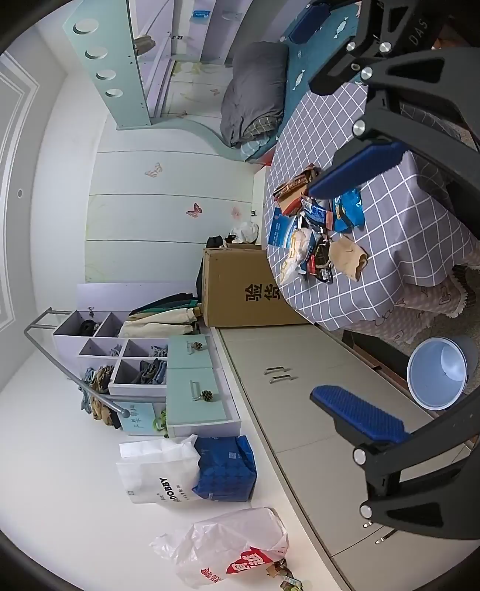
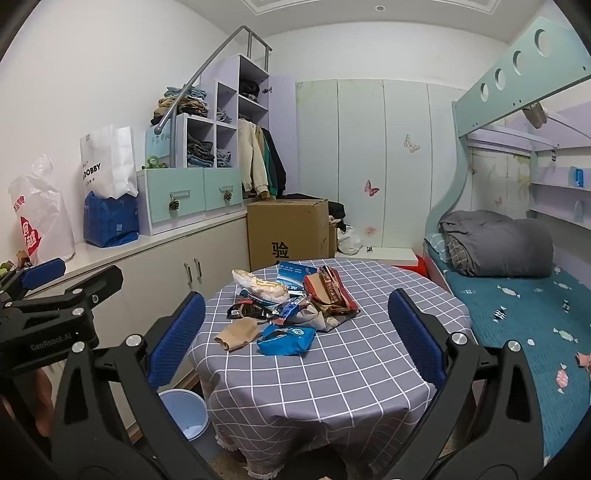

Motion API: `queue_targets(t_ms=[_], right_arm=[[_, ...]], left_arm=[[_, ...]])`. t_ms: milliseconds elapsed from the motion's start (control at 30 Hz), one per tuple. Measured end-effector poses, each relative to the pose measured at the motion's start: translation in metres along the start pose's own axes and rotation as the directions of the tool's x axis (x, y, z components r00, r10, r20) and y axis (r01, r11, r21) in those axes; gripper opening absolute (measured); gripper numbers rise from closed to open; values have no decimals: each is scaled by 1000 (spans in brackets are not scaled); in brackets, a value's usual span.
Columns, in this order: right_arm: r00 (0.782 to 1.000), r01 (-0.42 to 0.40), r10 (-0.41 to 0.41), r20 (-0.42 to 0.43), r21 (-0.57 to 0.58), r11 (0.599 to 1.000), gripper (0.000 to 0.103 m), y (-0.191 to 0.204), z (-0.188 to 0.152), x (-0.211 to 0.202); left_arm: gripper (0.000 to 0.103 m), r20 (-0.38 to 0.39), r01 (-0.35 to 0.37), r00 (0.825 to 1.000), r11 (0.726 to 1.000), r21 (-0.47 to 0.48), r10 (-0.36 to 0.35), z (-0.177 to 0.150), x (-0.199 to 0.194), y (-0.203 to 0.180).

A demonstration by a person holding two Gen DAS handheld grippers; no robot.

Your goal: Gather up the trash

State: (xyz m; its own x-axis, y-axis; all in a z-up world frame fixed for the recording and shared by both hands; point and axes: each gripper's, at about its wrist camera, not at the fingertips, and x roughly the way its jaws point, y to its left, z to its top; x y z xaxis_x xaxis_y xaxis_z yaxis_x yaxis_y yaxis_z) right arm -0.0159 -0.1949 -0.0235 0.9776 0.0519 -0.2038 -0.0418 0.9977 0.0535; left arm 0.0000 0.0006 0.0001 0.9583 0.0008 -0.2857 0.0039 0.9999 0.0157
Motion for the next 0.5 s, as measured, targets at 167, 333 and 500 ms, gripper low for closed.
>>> queue_targets(t_ms=[167,333,500], right_arm=[[1000,0,0,1,-3,1000,97,4,-2,1],[1000,-1,1,0,-3,1000,97,5,-3,2],[1000,-5,5,-1,-6,1000,97,6,-3,2]], left_arm=[[99,3,1,1000,1000,0,-1,0,-2,-1],[99,2,0,1000,1000,1,0,0,-1,0],[99,-1,-1,1000,1000,-1,1,0,0,0]])
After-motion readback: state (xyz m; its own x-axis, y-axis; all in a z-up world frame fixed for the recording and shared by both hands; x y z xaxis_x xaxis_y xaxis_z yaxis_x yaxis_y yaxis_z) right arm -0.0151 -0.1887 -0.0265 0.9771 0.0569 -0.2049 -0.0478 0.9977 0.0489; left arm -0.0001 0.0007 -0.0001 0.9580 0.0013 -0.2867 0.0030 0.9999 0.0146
